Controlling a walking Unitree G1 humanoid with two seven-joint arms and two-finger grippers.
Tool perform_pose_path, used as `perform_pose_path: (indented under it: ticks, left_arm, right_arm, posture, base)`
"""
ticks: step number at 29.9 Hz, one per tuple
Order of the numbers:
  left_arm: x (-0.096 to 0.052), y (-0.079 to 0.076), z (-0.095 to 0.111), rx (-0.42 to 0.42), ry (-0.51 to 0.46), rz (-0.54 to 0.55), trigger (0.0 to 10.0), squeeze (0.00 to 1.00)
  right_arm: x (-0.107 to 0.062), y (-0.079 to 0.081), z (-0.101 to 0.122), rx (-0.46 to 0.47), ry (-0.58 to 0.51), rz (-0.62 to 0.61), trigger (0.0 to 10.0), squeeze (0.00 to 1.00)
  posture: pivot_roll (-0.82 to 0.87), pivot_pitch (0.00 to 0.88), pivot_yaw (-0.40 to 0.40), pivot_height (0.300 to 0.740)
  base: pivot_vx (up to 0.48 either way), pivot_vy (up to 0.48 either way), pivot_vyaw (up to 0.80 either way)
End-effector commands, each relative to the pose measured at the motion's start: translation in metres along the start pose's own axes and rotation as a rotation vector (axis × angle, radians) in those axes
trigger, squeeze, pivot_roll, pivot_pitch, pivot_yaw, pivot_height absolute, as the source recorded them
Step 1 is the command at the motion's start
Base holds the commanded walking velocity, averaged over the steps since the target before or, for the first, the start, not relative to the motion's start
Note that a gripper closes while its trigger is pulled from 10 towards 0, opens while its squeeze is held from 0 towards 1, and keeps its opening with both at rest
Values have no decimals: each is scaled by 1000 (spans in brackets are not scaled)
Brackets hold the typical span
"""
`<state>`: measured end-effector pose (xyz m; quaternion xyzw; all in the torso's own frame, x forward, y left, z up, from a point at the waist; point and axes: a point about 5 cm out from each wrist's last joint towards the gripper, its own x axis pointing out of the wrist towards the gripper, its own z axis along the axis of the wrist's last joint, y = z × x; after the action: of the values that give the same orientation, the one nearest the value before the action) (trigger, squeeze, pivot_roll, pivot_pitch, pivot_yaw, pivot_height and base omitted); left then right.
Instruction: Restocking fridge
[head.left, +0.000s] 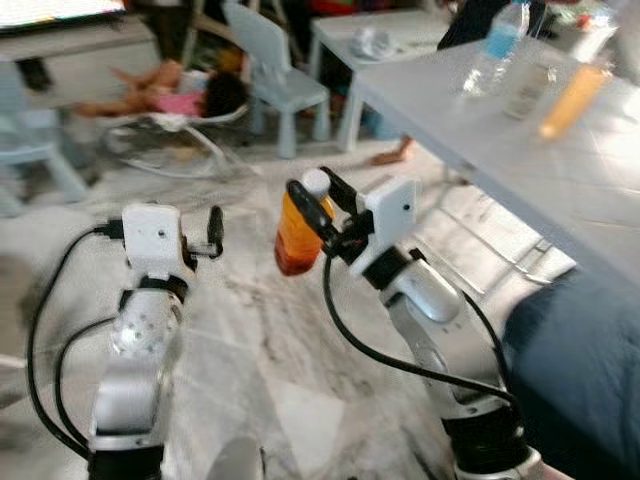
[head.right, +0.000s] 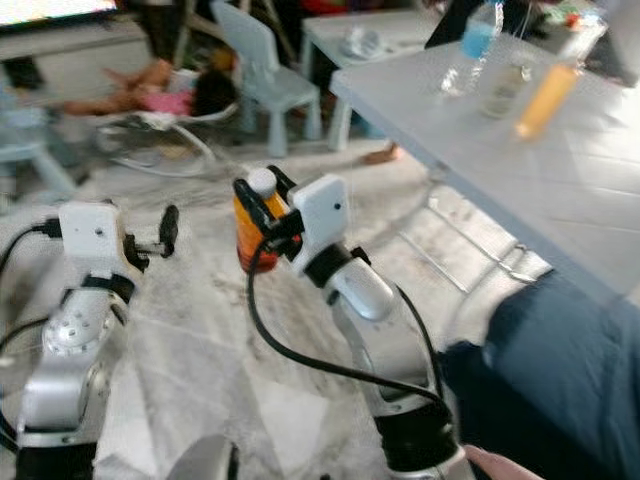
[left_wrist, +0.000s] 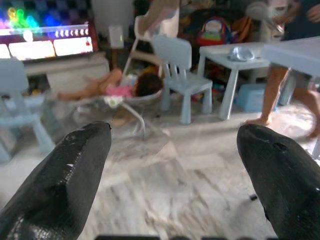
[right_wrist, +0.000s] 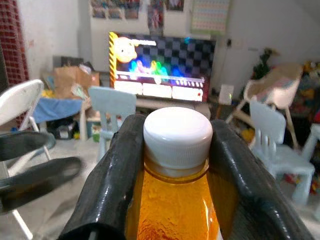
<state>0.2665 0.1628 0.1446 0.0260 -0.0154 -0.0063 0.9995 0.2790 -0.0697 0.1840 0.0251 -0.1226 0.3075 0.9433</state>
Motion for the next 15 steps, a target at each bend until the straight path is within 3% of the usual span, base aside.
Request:
perform_pose_path:
  ticks: [1,15]
  left_arm:
    - [-3,5,-3,4,4,15,10000,0]
    - [1,4,4,14,-33,26,10000,0]
  right_arm:
    - [0,-5,1,-2,-20,-24,10000,0]
    - [6,-11,0,-19,-27,-43,10000,0]
  posture:
    - [125,39,-93,740]
    - [129,36,-100,740]
  base:
    - [0,0,800]
    - [0,0,800]
